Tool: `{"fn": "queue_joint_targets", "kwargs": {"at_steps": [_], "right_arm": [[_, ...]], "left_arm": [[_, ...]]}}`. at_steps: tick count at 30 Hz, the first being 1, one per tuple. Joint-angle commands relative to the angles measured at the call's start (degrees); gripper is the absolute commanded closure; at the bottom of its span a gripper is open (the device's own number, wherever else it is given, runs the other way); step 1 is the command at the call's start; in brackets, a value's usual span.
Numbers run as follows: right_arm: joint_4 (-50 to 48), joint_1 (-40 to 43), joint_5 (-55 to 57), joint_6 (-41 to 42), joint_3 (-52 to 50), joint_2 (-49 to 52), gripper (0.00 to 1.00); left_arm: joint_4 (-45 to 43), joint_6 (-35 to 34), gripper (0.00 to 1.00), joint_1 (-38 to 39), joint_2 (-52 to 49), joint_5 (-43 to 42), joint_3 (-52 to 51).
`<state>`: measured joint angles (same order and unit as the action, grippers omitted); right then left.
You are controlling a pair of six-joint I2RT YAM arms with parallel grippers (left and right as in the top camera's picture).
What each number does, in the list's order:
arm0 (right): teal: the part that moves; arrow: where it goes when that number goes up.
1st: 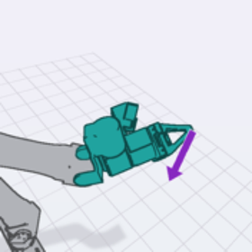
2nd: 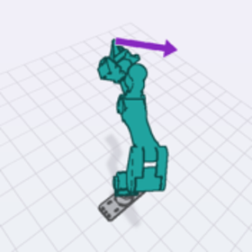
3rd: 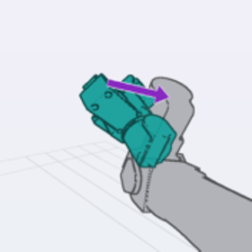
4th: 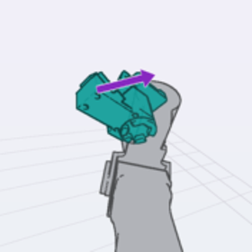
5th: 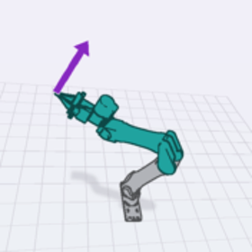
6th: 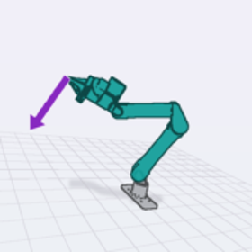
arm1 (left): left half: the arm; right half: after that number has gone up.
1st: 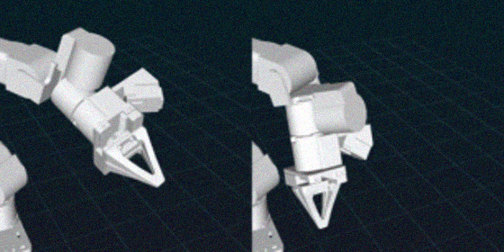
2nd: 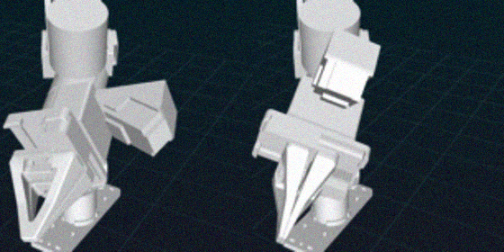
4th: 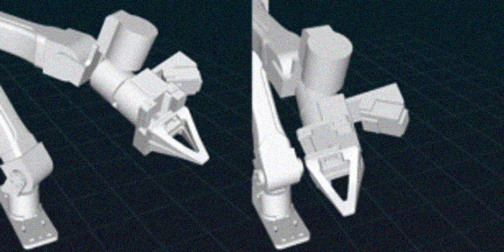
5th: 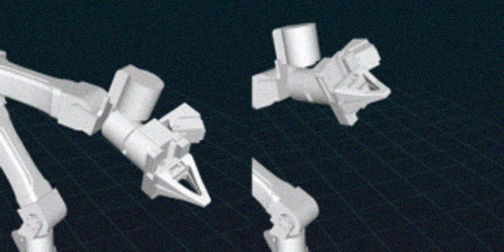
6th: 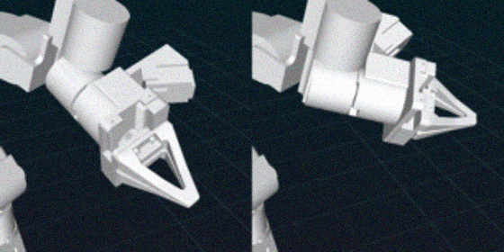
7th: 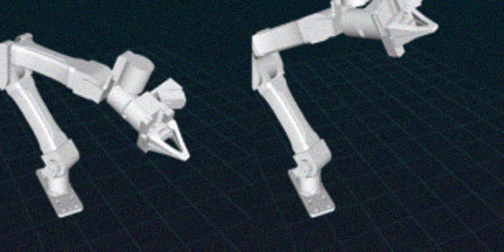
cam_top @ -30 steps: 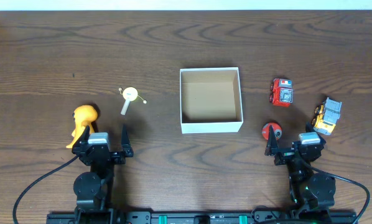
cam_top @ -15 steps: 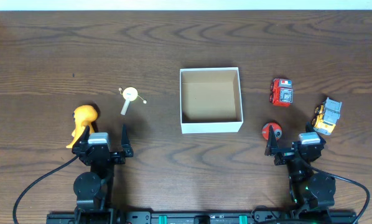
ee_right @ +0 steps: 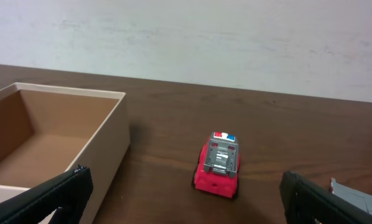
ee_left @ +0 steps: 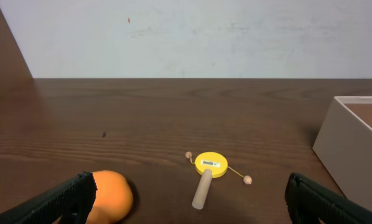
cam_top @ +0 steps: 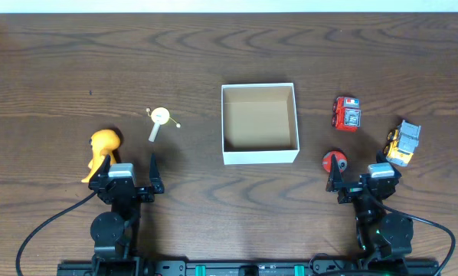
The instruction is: Pack container
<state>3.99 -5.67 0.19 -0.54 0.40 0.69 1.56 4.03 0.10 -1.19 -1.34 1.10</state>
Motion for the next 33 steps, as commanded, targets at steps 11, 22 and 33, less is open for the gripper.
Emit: {"fn": "queue_joint_targets", "kwargs": {"at_steps": [11, 22, 33], "right_arm": [[0.22, 0.37, 0.59, -0.61, -0.09, -0.2, 0.01], [0.26, 0.37, -1.16, 14.12, -0.09, 0.63, 0.01], [2.84, 0.98, -0.22, 11.91, 14.88, 17.29, 0.01]], "left_arm": [[2.23, -0.87, 0.02, -0.2, -0.17, 0.33, -0.87], [1.55, -4.15, 0.02, -0.2, -0.17, 0.33, -0.87], [16.26, -20.35, 0.02, -0.2, -8.72, 0.42, 17.25]]}}
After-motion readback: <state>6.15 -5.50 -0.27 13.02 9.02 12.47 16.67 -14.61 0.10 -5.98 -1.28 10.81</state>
